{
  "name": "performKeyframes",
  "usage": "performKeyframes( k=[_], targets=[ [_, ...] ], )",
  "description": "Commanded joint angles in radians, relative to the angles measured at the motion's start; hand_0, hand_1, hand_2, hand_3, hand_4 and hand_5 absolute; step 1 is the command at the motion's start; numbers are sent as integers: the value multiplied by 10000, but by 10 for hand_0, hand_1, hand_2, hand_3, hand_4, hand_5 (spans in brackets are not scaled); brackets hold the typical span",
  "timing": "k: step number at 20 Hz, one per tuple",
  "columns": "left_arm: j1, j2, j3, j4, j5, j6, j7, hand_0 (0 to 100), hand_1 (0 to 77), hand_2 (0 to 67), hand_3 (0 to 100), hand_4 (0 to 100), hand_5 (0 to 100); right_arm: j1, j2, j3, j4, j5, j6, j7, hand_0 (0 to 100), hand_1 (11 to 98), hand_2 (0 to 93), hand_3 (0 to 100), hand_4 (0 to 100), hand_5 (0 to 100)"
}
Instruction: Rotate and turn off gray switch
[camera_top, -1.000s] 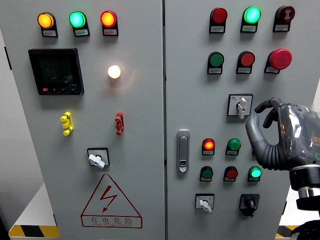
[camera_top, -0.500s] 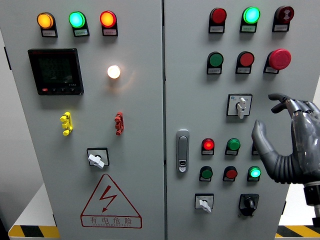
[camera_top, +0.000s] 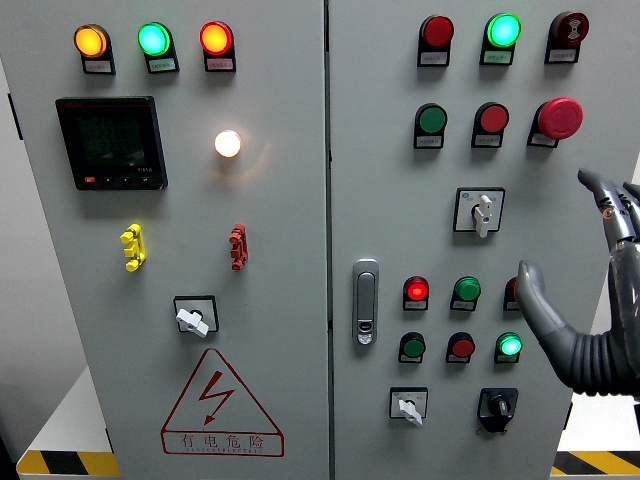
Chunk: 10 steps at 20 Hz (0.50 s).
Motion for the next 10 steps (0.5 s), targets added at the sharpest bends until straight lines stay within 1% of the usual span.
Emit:
performKeyframes(
  k=[1,2,6,7,9,10],
  targets=[
    [0,-1,0,0,0,0,4,0,0,132,183,95,118,-36,-6,-9,37,-96,-20,8,189,393,110,131,115,227],
    [0,-1,0,0,0,0,4,0,0,132,183,95,118,-51,-6,-10,37,-112,-51,8,0,415,110,127,113,221],
    [0,-1,0,0,0,0,-11,0,0,132,183,95,118,-112,-6,36,114,-265,-97,23,0,441,108,118,111,216],
    [0,-1,0,0,0,0,-11,0,0,132,183,95,118,-143,-21,52,129,-296,-158,39,0,446,107,116,111,213],
    [0,-1,0,0,0,0,4,0,0,132,183,95,118,-143,-21,52,129,-311,-403,39,0,450,107,115,110,208],
    [0,-1,0,0,0,0,4,0,0,132,183,95,118,-159,-21,67,129,-327,-404,24,0,452,106,114,109,207]
  ],
)
